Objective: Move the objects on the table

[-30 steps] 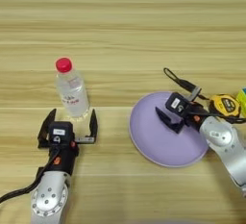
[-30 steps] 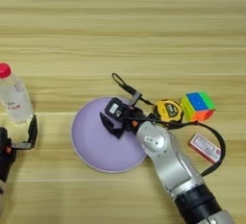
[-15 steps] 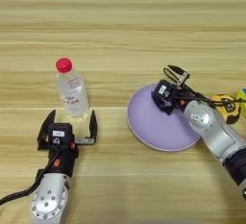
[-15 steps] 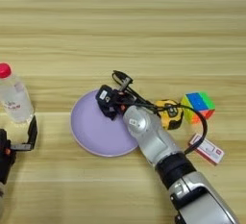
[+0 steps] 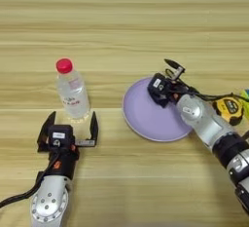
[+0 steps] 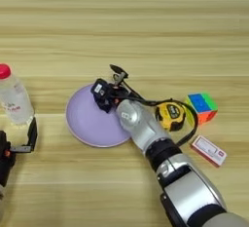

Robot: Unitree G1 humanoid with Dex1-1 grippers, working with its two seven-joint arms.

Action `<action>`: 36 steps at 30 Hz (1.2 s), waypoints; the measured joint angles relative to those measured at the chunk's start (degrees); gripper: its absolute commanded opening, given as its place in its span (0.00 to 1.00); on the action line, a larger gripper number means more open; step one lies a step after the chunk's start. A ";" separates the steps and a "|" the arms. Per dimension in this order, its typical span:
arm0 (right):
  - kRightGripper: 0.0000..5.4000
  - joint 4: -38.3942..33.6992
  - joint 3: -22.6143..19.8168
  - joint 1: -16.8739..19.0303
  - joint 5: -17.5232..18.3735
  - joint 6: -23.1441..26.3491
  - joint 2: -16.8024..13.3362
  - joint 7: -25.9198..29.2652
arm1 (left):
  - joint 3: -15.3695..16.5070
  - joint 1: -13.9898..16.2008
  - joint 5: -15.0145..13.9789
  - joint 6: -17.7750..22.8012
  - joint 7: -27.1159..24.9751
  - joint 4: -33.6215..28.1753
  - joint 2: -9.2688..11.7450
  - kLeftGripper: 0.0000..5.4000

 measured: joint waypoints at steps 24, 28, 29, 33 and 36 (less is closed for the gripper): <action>1.00 -31.42 -23.75 20.21 31.50 6.13 -0.88 10.54 | 1.49 -2.03 -0.08 -0.08 0.68 1.27 -0.13 1.00; 1.00 -35.10 -25.69 23.90 32.81 6.08 -1.48 11.11 | 1.94 -2.72 -0.10 -0.10 0.82 1.29 -0.13 1.00; 1.00 -36.67 -26.63 25.33 33.38 6.06 -1.75 11.44 | 2.06 -2.87 -0.11 -0.11 0.83 1.31 -0.11 1.00; 1.00 -41.61 -29.39 29.42 34.46 6.10 -2.65 11.32 | 2.43 -3.18 -0.12 -0.19 0.85 1.32 -0.10 1.00; 1.00 -43.43 -30.26 31.32 34.99 6.35 -2.52 10.57 | 2.53 -3.33 -0.15 -0.21 0.83 1.34 -0.09 1.00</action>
